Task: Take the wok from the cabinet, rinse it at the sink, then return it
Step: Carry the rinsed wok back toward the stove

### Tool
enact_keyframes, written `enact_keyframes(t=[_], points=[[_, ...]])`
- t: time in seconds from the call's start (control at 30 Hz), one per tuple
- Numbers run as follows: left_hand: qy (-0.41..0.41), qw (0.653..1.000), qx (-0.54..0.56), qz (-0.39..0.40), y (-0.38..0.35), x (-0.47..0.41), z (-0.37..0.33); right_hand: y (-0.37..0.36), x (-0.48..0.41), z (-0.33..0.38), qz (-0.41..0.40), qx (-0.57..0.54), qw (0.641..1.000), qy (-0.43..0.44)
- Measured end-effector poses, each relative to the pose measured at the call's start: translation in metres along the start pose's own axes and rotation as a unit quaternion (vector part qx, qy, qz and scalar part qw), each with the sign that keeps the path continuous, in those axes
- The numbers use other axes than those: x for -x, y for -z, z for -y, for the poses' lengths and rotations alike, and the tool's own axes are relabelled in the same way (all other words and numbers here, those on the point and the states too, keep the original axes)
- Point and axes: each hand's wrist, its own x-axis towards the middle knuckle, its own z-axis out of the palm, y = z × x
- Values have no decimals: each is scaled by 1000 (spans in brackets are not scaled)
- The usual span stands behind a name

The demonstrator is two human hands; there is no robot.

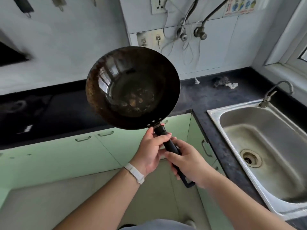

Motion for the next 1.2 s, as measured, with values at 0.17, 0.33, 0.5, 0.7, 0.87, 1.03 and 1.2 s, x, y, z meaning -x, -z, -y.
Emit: enact_keyframes(t=[0.17,0.33,0.5,0.7,0.87,1.03,1.2], points=[[-28,999,9,-36,75,32,-25,-80,-9,12,44,24,999,-1],[-51,996,10,-73,180,84,-60,-196,-16,15,81,45,996,-9],[-80,991,18,-109,290,138,-92,-319,-22,20,123,52,991,-16],[-111,976,39,-181,388,195,-123,-431,-33,32,195,91,976,-24],[-134,954,91,-251,448,225,-136,-499,-46,42,271,120,955,-23],[-165,932,135,-294,497,243,-148,-554,-67,51,344,159,925,-16],[-171,911,158,-340,550,242,-166,-608,-104,56,394,170,903,-19]])
